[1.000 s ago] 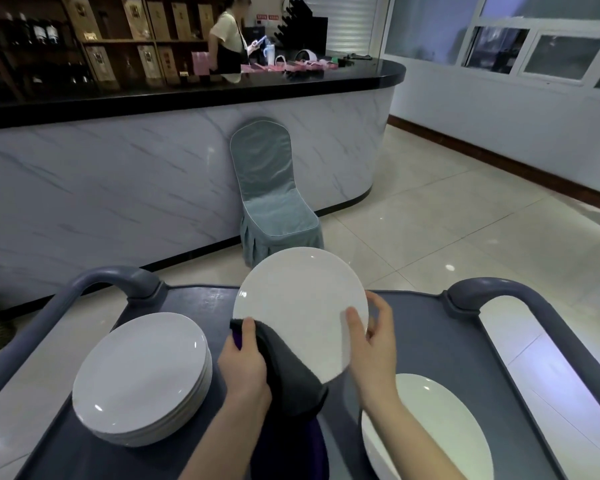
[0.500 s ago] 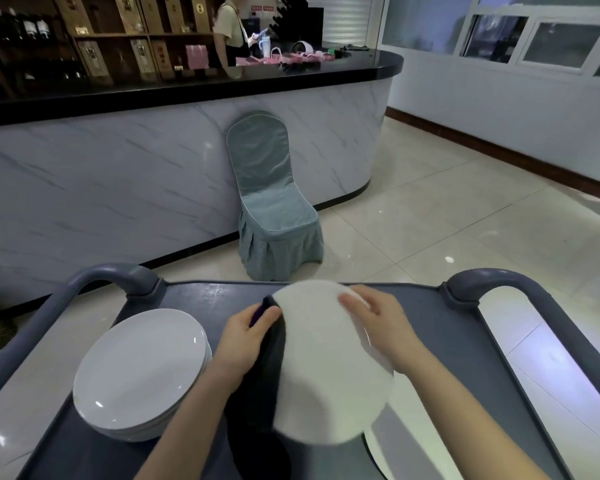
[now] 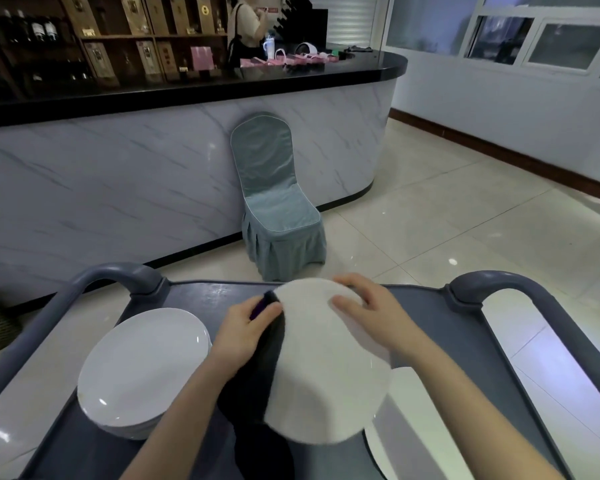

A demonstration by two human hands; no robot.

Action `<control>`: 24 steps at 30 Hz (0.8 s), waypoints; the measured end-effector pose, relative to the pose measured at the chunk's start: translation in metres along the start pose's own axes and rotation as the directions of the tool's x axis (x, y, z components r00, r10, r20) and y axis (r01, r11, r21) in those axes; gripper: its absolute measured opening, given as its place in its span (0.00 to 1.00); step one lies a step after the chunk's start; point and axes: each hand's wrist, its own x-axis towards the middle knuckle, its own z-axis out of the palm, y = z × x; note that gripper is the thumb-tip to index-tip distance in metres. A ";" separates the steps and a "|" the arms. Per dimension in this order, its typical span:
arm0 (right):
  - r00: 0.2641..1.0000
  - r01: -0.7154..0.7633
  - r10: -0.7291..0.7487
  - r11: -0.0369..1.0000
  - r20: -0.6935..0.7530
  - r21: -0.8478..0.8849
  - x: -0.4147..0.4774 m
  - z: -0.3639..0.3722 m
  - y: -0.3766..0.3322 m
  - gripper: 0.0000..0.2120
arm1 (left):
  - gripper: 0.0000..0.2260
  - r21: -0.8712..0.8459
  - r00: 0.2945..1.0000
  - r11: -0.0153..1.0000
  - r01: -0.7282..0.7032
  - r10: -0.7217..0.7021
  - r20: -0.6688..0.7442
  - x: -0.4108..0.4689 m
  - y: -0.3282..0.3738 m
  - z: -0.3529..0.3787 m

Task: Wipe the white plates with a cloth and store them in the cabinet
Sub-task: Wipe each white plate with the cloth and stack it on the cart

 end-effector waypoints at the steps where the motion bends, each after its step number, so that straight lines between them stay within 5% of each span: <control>1: 0.995 0.023 -0.016 0.997 0.097 -0.067 0.001 0.000 -0.003 0.11 | 0.09 0.064 0.989 0.995 -0.083 0.074 0.126 0.002 0.004 -0.001; 3: 0.976 0.091 -0.058 0.984 0.208 -0.153 -0.003 0.011 -0.003 0.11 | 0.09 0.160 0.941 0.968 -0.194 0.138 0.309 0.004 0.010 0.001; 5: 0.981 0.103 -0.077 0.984 0.179 -0.143 -0.009 0.017 0.001 0.11 | 0.10 0.181 0.937 0.966 -0.183 0.116 0.329 0.002 0.009 -0.001; 8: 0.996 -0.015 0.022 0.997 -0.089 0.072 -0.013 0.015 0.004 0.10 | 0.09 0.020 1.000 1.000 0.023 -0.023 -0.006 -0.011 -0.007 0.002; 10: 0.912 -0.043 0.159 0.954 -0.379 0.296 -0.016 0.032 0.002 0.12 | 0.09 -0.329 0.914 0.924 0.196 -0.294 -0.279 -0.024 -0.018 0.018; 12: 0.772 -0.060 0.319 0.898 -0.550 0.436 -0.022 0.063 -0.006 0.13 | 0.10 -0.608 0.775 0.745 0.275 -0.546 -0.318 -0.029 -0.020 0.037; 14: 0.721 -0.077 0.391 0.866 -0.572 0.494 -0.027 0.082 -0.005 0.10 | 0.11 -0.648 0.734 0.698 0.303 -0.605 -0.309 -0.025 -0.024 0.041; 17: 0.855 -0.078 0.299 0.882 -0.425 0.464 -0.023 0.064 0.006 0.08 | 0.13 -0.521 0.772 0.806 0.281 -0.512 -0.377 -0.016 -0.024 0.017; 20: 0.966 -0.048 0.111 0.963 -0.231 0.265 -0.007 0.030 0.001 0.08 | 0.11 -0.266 0.894 0.947 0.182 -0.272 -0.356 -0.010 -0.017 -0.006; 22: 0.995 0.005 0.002 0.998 -0.098 0.069 0.006 0.016 -0.011 0.08 | 0.10 -0.062 0.984 0.997 0.035 -0.045 -0.173 -0.005 -0.003 -0.014; 24: 0.996 0.060 -0.054 0.994 0.071 -0.089 0.015 0.014 -0.019 0.06 | 0.12 0.080 0.989 0.989 -0.127 0.119 0.091 0.002 0.012 -0.016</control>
